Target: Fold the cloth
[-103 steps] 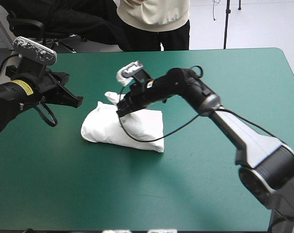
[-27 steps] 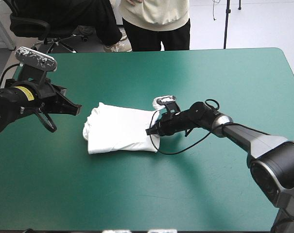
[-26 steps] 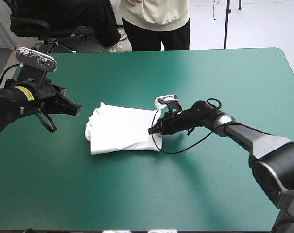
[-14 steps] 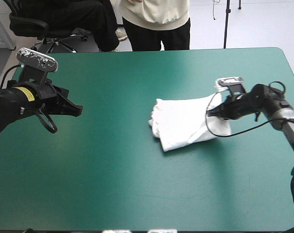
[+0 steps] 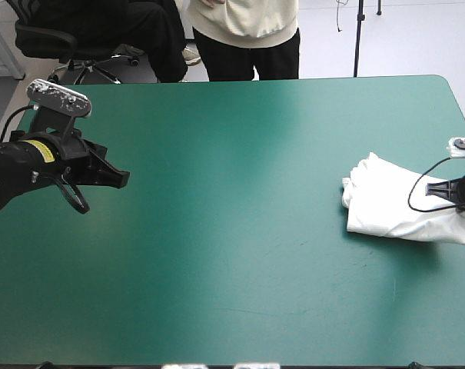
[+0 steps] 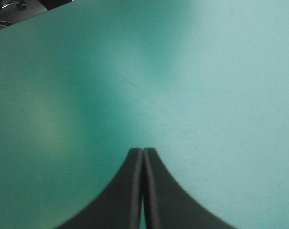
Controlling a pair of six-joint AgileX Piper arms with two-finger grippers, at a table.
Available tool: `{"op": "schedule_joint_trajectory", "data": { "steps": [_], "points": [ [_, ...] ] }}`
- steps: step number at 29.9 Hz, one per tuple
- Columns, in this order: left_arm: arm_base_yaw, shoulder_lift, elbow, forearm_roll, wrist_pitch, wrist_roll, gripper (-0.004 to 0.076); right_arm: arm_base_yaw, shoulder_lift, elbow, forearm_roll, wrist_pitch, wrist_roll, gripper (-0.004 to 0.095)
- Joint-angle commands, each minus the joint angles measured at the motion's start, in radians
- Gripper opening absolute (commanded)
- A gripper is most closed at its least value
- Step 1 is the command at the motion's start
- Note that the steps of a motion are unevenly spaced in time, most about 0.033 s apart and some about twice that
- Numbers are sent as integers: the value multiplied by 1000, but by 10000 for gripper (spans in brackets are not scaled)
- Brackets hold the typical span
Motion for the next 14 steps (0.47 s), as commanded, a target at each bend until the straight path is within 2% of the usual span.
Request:
{"op": "schedule_joint_trajectory", "data": {
  "steps": [1, 3, 6, 9, 11, 14],
  "points": [
    [0, -17, -29, 36, -47, -2, -17, -24, -38, -22, 2, -17, -5, 162],
    [0, -21, -29, 62, -38, -4, -17, -24, -44, -22, 3, -17, -5, 311],
    [0, -39, -29, 114, -16, -14, -17, -24, -61, -22, 39, -21, -5, 644],
    [0, -78, -29, 173, -11, -57, -17, -22, -85, -22, 86, -38, -7, 849],
    [0, -118, -29, 219, -9, -90, -17, -8, -117, -22, 196, -55, -85, 870],
    [0, -192, -29, 319, 15, -153, -17, 57, -175, -22, 381, -71, -241, 806]
  ]
}}
